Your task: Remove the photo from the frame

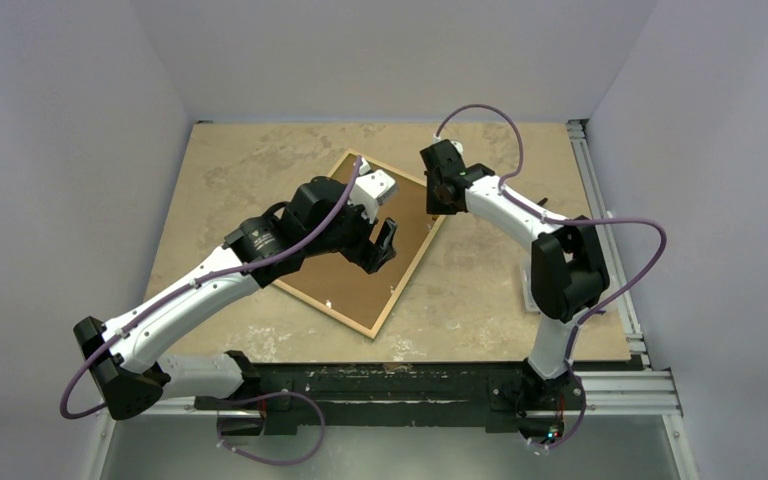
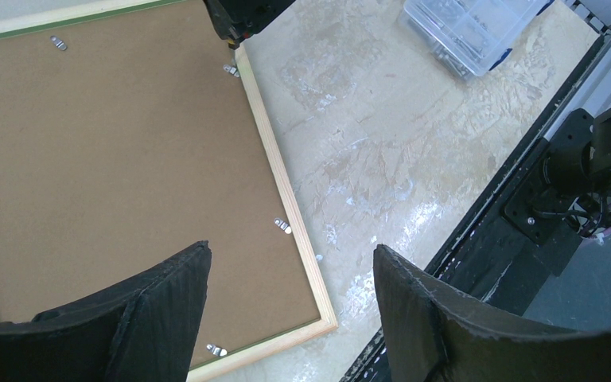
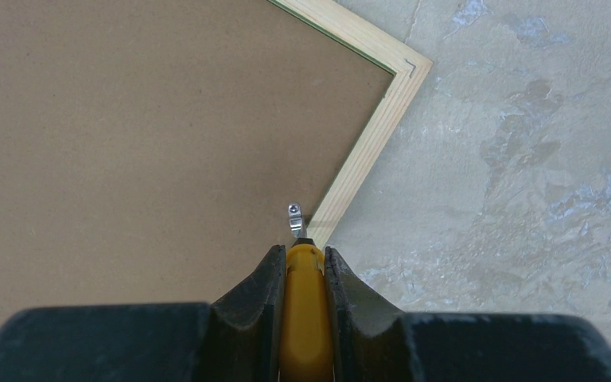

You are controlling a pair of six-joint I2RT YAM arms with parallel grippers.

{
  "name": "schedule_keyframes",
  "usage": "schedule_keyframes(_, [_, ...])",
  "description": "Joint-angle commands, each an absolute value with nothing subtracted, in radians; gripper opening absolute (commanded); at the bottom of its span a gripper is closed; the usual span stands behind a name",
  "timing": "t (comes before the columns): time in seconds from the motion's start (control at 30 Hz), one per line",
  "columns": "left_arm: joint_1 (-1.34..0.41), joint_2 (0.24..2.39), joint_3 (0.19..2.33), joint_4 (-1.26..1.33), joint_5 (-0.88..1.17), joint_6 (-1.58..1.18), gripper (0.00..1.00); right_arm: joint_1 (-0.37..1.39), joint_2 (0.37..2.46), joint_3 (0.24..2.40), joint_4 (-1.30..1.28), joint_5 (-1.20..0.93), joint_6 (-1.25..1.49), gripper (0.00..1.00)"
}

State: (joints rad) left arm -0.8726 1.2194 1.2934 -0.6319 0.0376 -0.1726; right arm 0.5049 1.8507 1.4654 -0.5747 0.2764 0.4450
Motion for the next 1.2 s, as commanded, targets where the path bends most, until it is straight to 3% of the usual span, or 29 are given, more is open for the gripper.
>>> schedule_keyframes(0.0, [-0.871, 1.218, 1.289, -0.614, 0.049, -0.173, 0.72, 0.511, 1.819, 1.449, -0.550, 0.224, 0.460, 0.00])
schedule_keyframes(0.53, [-0.871, 1.229, 1.284, -0.609, 0.054, -0.178, 0.73, 0.511, 1.802, 1.406, -0.488, 0.103, 0.512, 0.00])
schedule_keyframes(0.93, [-0.849, 1.273, 1.273, -0.590, 0.077, -0.196, 0.74, 0.509, 1.623, 1.329, -0.487, 0.161, 0.479, 0.00])
schedule_keyframes(1.17, [-0.827, 1.292, 1.272, -0.581, 0.114, -0.217, 0.73, 0.508, 1.658, 1.304, -0.443, 0.164, 0.443, 0.00])
